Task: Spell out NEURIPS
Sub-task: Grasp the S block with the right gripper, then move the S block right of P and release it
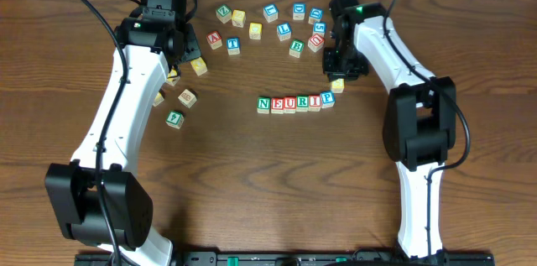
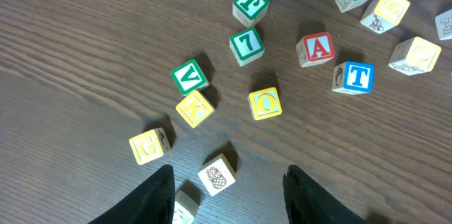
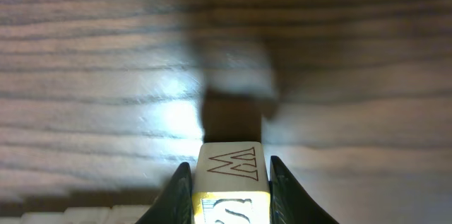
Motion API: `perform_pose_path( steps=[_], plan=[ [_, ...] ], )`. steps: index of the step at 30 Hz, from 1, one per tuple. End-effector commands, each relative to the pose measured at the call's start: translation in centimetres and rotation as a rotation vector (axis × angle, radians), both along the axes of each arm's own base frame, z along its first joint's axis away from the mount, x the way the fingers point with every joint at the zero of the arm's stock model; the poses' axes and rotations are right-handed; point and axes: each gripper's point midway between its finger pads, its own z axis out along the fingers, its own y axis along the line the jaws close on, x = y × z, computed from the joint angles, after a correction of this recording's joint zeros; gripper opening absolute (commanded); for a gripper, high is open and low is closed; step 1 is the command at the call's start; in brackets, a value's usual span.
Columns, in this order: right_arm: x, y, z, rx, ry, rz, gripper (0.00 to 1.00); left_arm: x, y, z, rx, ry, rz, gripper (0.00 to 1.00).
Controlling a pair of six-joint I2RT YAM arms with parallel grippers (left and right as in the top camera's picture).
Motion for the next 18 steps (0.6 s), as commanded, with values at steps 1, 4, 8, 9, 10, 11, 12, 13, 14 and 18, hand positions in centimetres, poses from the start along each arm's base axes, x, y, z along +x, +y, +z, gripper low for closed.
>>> perform_pose_path(
  steps=[1, 4, 8, 9, 10, 11, 12, 13, 14, 18],
  plan=[
    [0.6, -0.7, 4.6, 0.013, -0.087, 0.029, 0.18, -0.2, 0.2, -0.4, 0.014, 0.011, -0.009, 0.49],
    [0.0, -0.9, 5.7, 0.011, -0.086, 0.057, 0.18, -0.2, 0.2, -0.3, 0.014, 0.01, -0.01, 0.49],
    [-1.1, -1.0, 5.6, 0.001, -0.046, 0.098, 0.18, -0.1, 0.2, -0.3, 0.014, 0.009, -0.009, 0.49],
    [-1.3, -1.0, 5.4, -0.001, -0.039, 0.103, 0.18, -0.1, 0.2, -0.4, 0.014, 0.009, -0.009, 0.49],
    [-1.4, -0.9, 5.3, -0.002, -0.035, 0.107, 0.18, -0.1, 0.2, -0.4, 0.014, 0.009, -0.01, 0.49],
    [-1.6, -0.9, 5.1, -0.003, -0.03, 0.112, 0.18, -0.1, 0.2, -0.3, 0.014, 0.009, -0.009, 0.49],
    [-1.7, -0.8, 4.9, -0.005, -0.026, 0.116, 0.18, -0.1, 0.2, -0.4, 0.014, 0.009, -0.01, 0.49],
    [-1.8, -0.7, 4.7, -0.006, -0.024, 0.121, 0.18, -0.1, 0.2, -0.3, 0.014, 0.008, -0.009, 0.49],
    [-1.8, -0.7, 4.5, -0.008, -0.022, 0.122, 0.18, -0.1, 0.2, -0.3, 0.014, 0.007, -0.01, 0.49],
    [-2.5, -0.8, 2.7, -0.011, -0.001, 0.124, 0.18, -0.1, 0.2, -0.3, 0.014, 0.007, -0.01, 0.49]
  ],
)
